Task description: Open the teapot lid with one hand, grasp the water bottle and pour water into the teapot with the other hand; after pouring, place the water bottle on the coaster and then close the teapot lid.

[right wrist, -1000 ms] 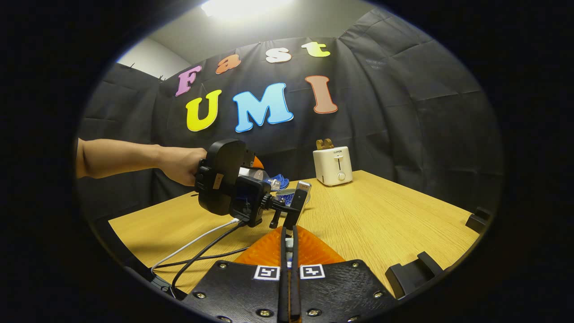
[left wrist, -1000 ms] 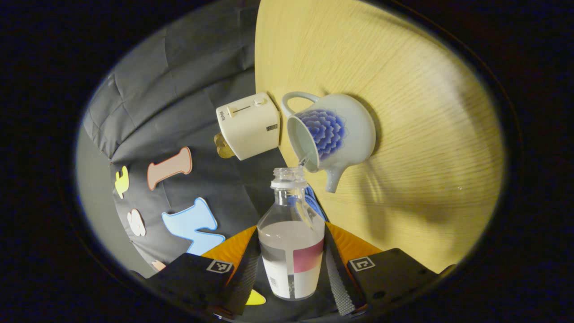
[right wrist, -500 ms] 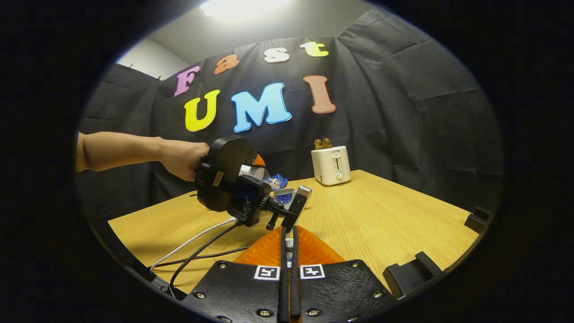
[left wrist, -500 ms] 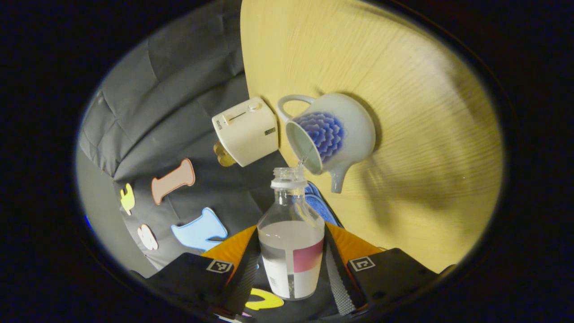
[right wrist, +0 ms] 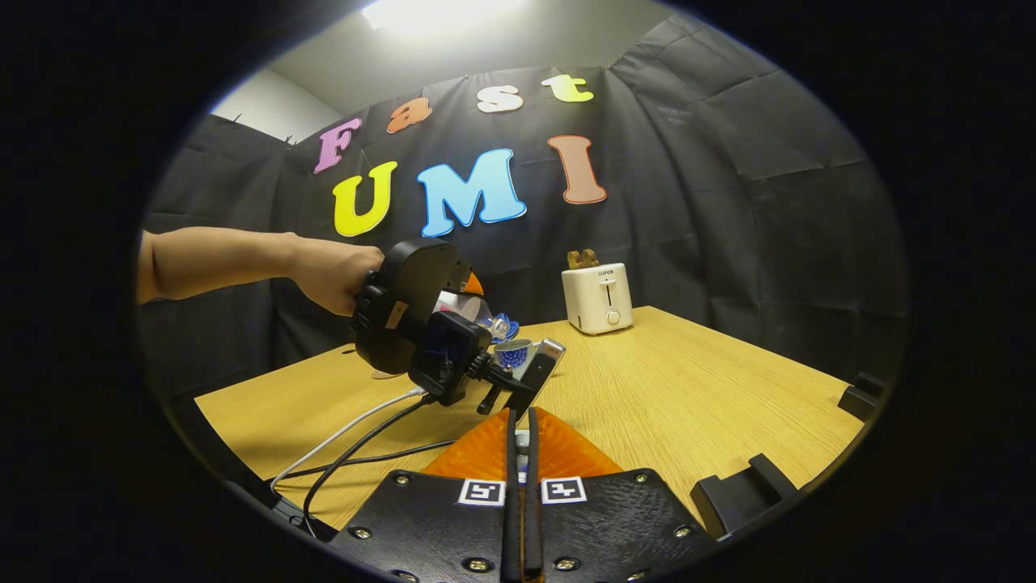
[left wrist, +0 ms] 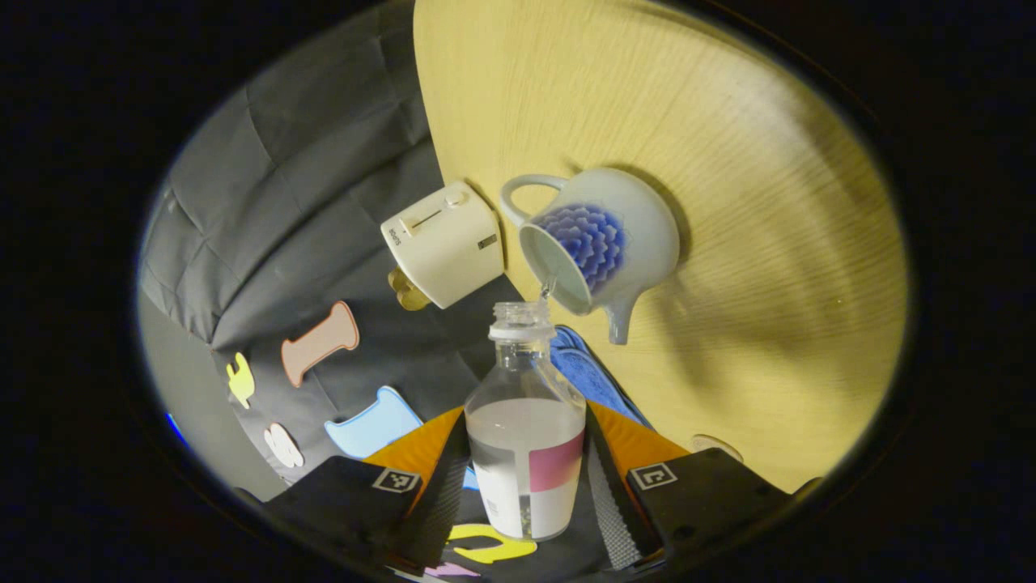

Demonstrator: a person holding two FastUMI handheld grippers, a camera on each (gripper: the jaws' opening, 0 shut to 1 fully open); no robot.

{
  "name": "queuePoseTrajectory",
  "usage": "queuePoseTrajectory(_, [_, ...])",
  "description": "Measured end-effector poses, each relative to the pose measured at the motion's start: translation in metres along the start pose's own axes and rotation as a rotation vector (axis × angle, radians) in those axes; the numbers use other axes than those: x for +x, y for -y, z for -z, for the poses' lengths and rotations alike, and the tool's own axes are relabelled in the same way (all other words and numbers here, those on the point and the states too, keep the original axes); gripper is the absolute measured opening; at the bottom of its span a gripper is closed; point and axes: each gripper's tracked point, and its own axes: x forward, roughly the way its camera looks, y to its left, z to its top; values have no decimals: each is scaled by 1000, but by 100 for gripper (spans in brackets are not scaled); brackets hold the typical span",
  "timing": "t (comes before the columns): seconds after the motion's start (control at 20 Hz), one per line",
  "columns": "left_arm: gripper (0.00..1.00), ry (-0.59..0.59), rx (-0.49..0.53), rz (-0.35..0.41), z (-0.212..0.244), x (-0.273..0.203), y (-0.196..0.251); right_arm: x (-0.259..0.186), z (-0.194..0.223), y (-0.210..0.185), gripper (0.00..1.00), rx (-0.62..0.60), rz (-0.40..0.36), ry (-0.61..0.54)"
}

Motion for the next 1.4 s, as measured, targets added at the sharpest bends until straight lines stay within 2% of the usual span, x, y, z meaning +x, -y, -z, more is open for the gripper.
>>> queuePoseTrajectory(0.4, [85,-6,70,-18,2,0,-7,0,0,1,2,2,1,0])
queuePoseTrajectory(1.05, [85,7,61,-43,0,2,-9,1,-1,0,2,2,0,-1])
queuePoseTrajectory(1.4, [85,49,-85,-74,3,12,-3,-2,-13,4,2,12,17,35])
